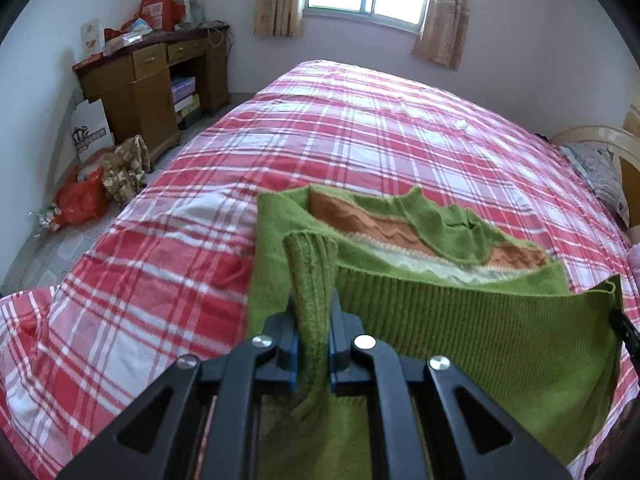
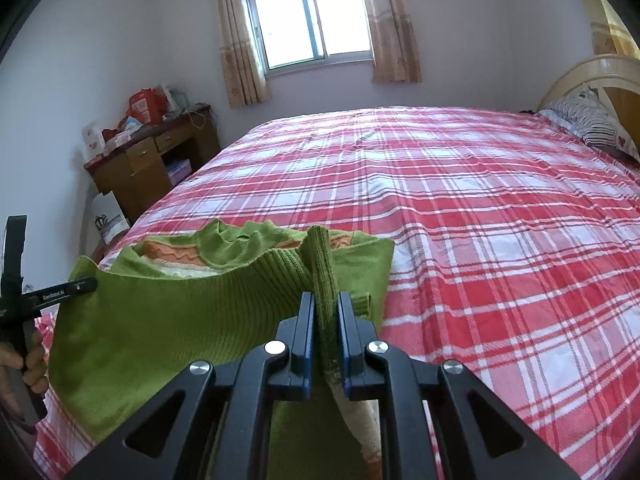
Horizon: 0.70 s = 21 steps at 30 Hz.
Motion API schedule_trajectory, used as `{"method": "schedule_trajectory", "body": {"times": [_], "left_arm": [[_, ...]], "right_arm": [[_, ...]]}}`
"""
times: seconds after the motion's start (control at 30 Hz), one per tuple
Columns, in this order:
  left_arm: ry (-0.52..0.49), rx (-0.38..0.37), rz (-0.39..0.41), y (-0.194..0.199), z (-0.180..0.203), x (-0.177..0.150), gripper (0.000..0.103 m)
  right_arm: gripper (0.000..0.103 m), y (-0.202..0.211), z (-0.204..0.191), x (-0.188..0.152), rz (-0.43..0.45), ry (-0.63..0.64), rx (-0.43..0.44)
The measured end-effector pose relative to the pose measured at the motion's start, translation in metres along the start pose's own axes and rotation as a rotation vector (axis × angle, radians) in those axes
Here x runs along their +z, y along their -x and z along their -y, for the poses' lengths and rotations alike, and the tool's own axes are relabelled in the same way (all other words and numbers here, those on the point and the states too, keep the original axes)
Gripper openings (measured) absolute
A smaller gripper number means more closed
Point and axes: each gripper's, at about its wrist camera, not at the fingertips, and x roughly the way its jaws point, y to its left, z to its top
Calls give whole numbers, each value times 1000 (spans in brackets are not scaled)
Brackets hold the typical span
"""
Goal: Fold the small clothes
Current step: 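Lay the hem over the collar and open both tools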
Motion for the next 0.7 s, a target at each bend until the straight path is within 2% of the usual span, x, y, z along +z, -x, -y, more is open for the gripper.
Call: {"method": "schedule_trajectory", "body": {"times": [0.53, 0.7], "left_arm": [[22, 11, -3, -43, 6, 43, 10], [16, 38, 8, -55, 13, 57, 10]], "right_arm": [[10, -50, 3, 31, -15, 8, -26], [10, -69, 5, 43, -21, 3, -30]]}}
